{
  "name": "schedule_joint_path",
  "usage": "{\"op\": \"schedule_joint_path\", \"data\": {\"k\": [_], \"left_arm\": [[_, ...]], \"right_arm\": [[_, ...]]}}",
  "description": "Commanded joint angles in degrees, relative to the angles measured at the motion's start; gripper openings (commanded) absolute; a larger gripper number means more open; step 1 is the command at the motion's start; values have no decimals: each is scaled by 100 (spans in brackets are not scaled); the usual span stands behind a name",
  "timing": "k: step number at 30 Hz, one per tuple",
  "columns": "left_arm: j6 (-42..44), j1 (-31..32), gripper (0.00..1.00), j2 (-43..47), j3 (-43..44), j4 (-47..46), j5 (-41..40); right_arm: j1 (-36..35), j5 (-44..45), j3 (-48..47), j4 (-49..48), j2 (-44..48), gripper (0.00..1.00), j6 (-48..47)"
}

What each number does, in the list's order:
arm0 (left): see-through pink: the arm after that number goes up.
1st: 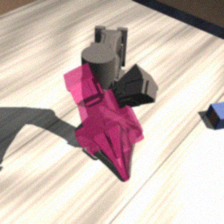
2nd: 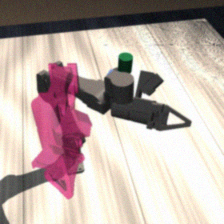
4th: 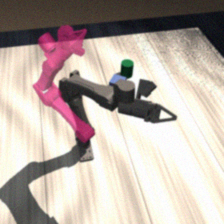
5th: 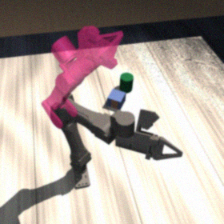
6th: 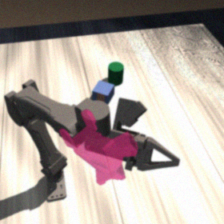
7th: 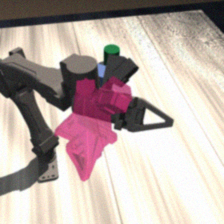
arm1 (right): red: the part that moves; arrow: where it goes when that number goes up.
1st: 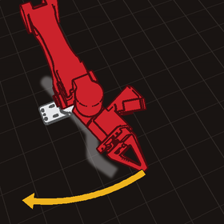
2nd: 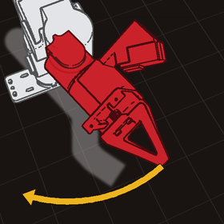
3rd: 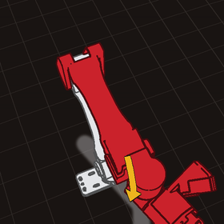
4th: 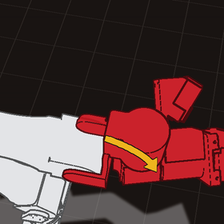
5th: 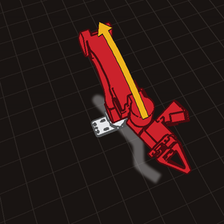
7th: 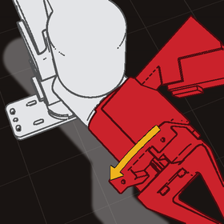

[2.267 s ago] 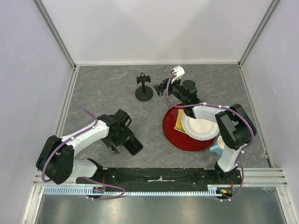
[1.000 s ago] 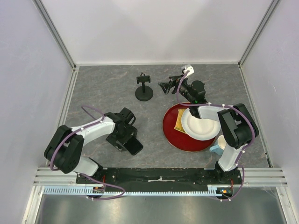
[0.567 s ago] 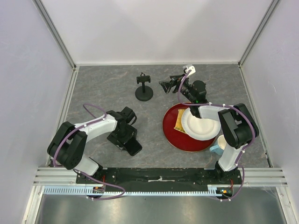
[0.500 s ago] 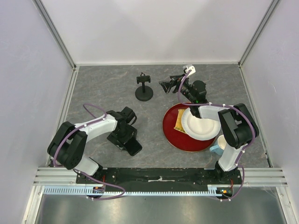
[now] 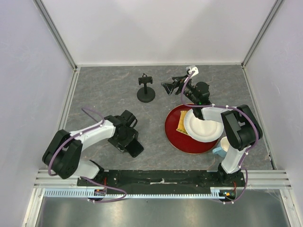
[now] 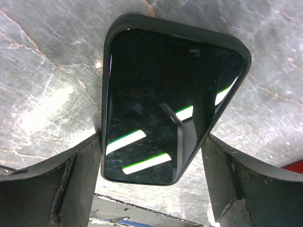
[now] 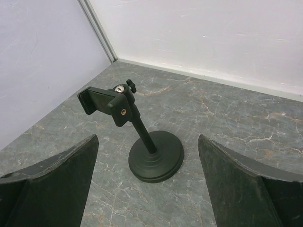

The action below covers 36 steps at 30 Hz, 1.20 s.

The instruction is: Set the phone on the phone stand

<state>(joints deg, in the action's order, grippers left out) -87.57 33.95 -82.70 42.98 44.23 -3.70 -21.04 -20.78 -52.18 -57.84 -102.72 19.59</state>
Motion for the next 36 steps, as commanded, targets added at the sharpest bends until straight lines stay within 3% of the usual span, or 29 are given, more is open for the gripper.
{"op": "schedule_joint_path", "data": {"k": [1,5,8,14,20,30,34,36], "left_arm": [[187,76,2,867,-421,-1019,-456],[635,76,2,2516,-1850,-3710,-298],[881,50,2,3021,-2180,-4396,-367],[3593,76,2,2672,-829,-3957,-394],[5027,182,2,2557,-282,-4010,-745],[6278,305,2,3039,245,-3255,-1983],[6524,305,2,3435,386,-2955,-2336],[6577,305,2,3767,386,-2903,-2503]], "right_arm": [[38,-102,24,-385,6,93,88],[56,-111,24,-386,-11,93,106],[47,-111,15,-377,-3,93,106],[38,-523,-143,-271,-82,93,106],[-102,-892,-283,-350,-143,93,132],[-770,-1192,-1029,264,-126,93,439],[-1077,-937,-1707,1738,49,91,695],[-1288,-946,-1874,1890,102,91,774]]}}
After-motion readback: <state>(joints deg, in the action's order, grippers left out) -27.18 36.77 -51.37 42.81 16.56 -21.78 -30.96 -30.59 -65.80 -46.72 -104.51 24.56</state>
